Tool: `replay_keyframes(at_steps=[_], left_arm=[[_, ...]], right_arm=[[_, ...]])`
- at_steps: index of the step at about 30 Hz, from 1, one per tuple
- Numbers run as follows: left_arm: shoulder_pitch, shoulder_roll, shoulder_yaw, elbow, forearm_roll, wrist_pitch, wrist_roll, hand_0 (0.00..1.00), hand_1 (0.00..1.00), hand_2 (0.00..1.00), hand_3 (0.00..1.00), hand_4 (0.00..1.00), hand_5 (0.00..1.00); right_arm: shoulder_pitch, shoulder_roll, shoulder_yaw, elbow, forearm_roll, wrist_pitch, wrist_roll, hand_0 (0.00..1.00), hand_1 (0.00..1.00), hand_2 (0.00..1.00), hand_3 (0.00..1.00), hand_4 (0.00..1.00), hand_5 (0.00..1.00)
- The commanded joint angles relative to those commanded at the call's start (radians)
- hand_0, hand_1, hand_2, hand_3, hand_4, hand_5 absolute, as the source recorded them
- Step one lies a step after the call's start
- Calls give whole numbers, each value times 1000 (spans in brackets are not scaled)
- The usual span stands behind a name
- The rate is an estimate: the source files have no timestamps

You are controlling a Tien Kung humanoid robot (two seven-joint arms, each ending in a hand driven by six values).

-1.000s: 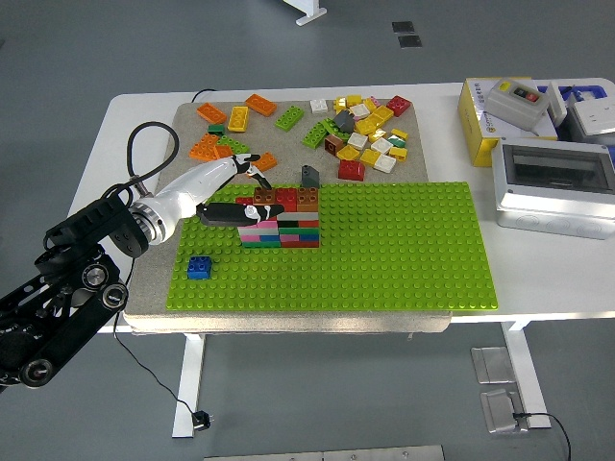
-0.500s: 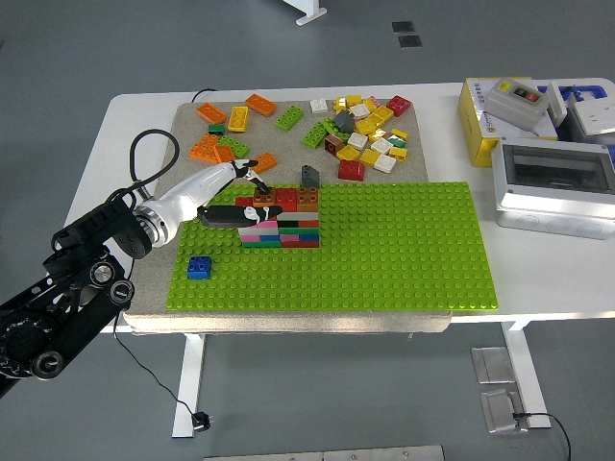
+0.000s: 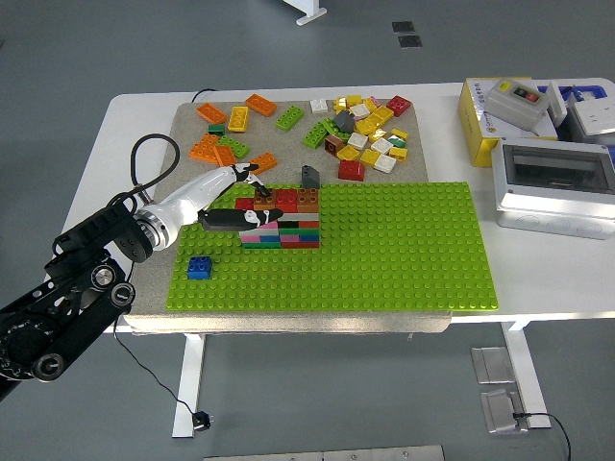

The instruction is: Pick up the brick,pile it on top of brick,press brick,pick up the brick,pile it on top of brick,press brick

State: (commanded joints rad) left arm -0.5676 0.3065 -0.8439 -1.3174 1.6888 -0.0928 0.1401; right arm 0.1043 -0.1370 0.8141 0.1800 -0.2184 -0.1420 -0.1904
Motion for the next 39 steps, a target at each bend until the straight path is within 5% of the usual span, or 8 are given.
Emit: replay_keyframes(at_steps=[18, 28, 35, 36, 39], left_arm=[[-5, 8, 14, 22, -9, 20, -24, 998, 994, 998, 629, 847, 684], [4, 25, -20, -54, -8, 9, -13, 998, 992, 997, 611, 845, 684], [31, 66, -90, -162, -7, 20, -33, 998, 991, 995, 618, 841, 682], [43, 79, -109, -181, -5, 33, -48, 998, 990, 998, 798, 795, 561], [91, 125, -165, -236, 6, 81, -101, 998, 990, 998, 798, 795, 561]], right_arm=[[-1, 0, -6, 0, 5, 0, 2, 767, 778, 832, 849, 573, 998], [-4, 0, 8, 0, -6, -2, 3, 767, 777, 831, 851, 575, 998], [-6, 2, 15, 0, -15, -3, 1, 768, 777, 829, 848, 572, 998], [-7, 2, 15, 0, -16, -4, 1, 769, 777, 830, 848, 576, 998], [-8, 1, 13, 0, -16, -4, 2, 769, 777, 830, 848, 576, 998]])
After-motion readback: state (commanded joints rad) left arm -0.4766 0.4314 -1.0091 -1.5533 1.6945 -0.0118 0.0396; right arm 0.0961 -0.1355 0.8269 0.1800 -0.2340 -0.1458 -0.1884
